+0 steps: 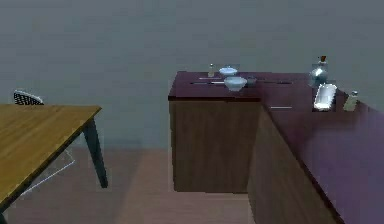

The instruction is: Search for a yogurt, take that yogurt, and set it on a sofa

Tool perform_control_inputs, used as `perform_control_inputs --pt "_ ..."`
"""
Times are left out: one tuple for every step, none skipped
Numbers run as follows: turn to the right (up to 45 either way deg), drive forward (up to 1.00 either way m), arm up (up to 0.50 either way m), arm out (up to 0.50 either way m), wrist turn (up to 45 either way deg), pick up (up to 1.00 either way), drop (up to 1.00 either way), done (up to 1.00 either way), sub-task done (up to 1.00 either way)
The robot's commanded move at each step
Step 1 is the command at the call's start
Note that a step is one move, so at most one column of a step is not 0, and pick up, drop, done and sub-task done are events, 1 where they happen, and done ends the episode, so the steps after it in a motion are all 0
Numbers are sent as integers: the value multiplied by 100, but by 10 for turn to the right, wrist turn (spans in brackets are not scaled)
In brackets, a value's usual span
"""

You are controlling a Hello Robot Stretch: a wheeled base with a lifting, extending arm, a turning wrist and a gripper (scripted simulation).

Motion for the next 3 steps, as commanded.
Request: perform_control_inputs --pt "-240 0 0 0 0 0 0 0 0" --pt "-60 0 0 0 0 0 0 0 0" --pt "450 0 0 0 0 0 0 0 0"
